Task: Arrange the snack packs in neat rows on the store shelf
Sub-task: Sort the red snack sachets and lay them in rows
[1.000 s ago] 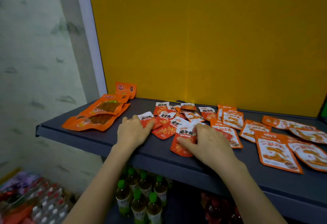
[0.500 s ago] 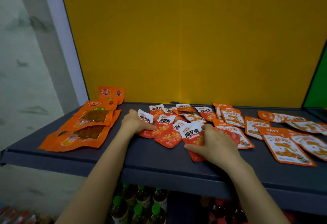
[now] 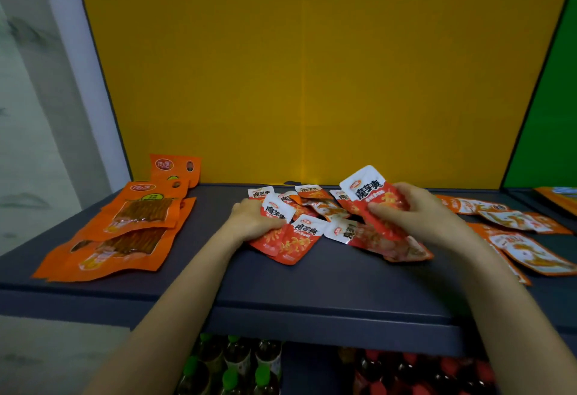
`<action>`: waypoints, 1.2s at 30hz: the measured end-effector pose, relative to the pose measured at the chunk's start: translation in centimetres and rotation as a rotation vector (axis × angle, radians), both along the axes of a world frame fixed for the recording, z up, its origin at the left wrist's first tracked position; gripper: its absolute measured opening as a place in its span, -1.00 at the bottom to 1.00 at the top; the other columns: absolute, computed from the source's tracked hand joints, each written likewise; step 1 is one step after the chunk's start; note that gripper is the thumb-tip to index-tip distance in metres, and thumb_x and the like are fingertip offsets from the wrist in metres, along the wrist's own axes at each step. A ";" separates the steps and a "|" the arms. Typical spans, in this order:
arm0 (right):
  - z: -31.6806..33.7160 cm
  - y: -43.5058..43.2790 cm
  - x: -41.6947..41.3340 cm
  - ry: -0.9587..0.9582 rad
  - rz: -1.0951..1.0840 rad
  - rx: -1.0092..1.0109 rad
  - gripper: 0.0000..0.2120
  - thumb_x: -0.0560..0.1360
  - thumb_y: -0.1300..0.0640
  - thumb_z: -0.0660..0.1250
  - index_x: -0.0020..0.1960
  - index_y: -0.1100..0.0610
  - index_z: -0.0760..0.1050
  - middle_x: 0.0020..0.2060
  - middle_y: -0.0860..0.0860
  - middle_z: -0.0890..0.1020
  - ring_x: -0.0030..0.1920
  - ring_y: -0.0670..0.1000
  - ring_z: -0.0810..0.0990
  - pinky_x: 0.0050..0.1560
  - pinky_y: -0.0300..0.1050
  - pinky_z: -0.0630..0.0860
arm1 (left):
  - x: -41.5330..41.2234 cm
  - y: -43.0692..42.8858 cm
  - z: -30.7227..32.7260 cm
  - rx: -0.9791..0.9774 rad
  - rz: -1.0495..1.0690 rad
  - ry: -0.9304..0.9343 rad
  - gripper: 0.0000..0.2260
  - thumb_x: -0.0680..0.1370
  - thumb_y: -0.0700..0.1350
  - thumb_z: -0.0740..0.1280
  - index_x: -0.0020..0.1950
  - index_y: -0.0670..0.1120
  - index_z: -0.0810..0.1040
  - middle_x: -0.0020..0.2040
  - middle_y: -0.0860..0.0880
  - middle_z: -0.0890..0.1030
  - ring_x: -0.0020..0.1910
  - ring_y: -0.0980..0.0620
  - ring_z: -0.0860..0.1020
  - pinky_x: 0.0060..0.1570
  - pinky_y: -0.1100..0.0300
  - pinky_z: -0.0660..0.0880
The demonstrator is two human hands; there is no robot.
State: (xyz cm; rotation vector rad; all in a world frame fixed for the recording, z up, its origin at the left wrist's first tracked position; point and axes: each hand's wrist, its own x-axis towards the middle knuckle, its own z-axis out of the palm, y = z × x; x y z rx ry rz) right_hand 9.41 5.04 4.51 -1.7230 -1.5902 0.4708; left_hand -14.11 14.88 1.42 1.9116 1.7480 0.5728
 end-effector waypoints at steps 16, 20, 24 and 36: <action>-1.6 1.4 0.9 -0.060 0.186 -0.209 -0.72 0.48 0.03 0.35 0.09 0.18 0.46 0.01 0.10 0.60 -0.12 -0.03 0.54 -0.12 -0.14 0.48 | -1.5 -0.3 0.7 -0.033 0.109 -0.502 -0.81 0.41 -0.17 0.47 -0.04 -0.20 0.59 -0.22 -0.12 0.65 -0.39 0.04 0.57 -0.34 0.23 0.53; -2.2 1.7 1.2 -0.096 0.215 -0.185 -0.85 0.50 0.06 0.32 -0.03 0.14 0.48 -0.13 -0.01 0.58 -0.20 -0.12 0.52 -0.21 -0.29 0.44 | -1.2 -1.9 2.0 -0.073 -0.008 -0.715 -0.89 0.44 -0.18 0.43 -0.06 -0.13 0.59 -0.43 0.04 0.65 -0.52 0.16 0.60 -0.51 0.34 0.51; -2.4 1.8 1.3 -0.137 0.213 -0.163 -0.87 0.53 0.04 0.28 -0.05 0.10 0.46 -0.18 -0.09 0.54 -0.22 -0.17 0.49 -0.27 -0.33 0.39 | 1.1 -3.2 1.2 -0.120 -0.103 -0.578 -0.87 0.46 -0.17 0.42 -0.02 -0.12 0.57 -0.26 -0.03 0.65 -0.37 0.08 0.62 -0.29 0.24 0.57; -3.1 2.0 0.8 -0.283 0.161 -0.125 -0.55 0.33 -0.22 0.41 0.03 0.07 0.48 -0.09 -0.07 0.55 -0.07 -0.07 0.51 -0.11 -0.19 0.44 | 3.4 -3.1 0.0 -0.050 -0.076 -0.084 -0.43 0.32 0.06 0.52 0.21 -0.15 0.41 0.17 -0.06 0.53 0.15 -0.08 0.51 0.17 0.02 0.47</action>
